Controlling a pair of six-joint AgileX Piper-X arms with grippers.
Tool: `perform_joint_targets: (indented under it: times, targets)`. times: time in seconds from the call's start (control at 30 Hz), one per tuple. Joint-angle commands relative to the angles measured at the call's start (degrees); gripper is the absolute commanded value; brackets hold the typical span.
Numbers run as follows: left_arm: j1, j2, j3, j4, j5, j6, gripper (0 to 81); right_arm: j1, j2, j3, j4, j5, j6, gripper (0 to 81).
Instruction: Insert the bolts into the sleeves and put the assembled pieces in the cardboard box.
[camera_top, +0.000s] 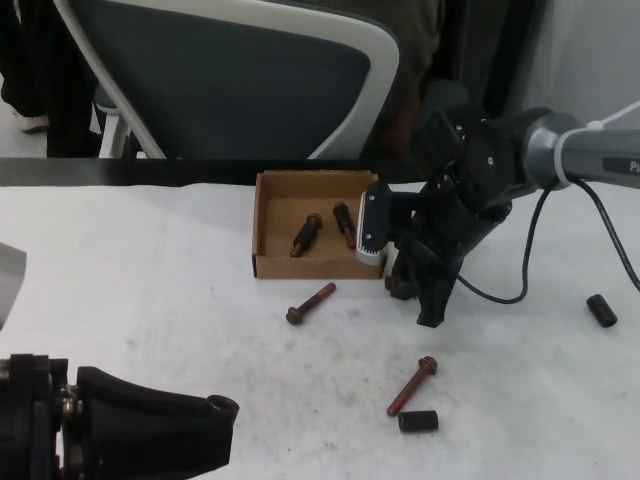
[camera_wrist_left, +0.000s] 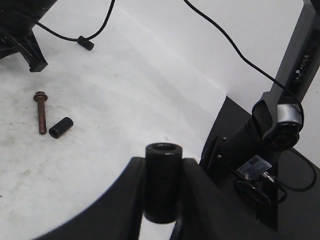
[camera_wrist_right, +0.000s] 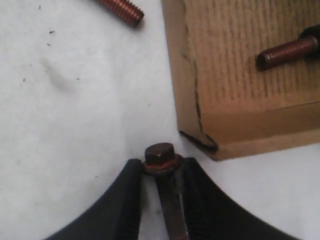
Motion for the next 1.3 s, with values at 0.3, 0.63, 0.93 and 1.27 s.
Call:
perform_joint_targets:
  times: [0.3, 0.63, 0.93, 1.27]
  targets:
    - [-0.2, -0.4, 0.0, -1.1, 0.7, 5.4, 0.8, -0.5, -4.0, -1.4, 9.2, -1.1, 8.7, 0.0]
    - [-0.2, -0.4, 0.0, -1.3, 0.3, 12.7, 0.8, -0.5, -21.1, -0.5, 8.8, -22.0, 21.5, 0.2]
    - [-0.5, -0.4, 0.0, -7.1, -2.3, 11.6, 0.8, -0.5, -40.2, 14.6, 4.7, -24.6, 26.5, 0.2]
    - [-13.6, 2.0, 1.4, -9.7, -13.6, 16.4, 0.8, 2.1, -66.9, 34.7, -3.3, -25.6, 39.4, 0.2]
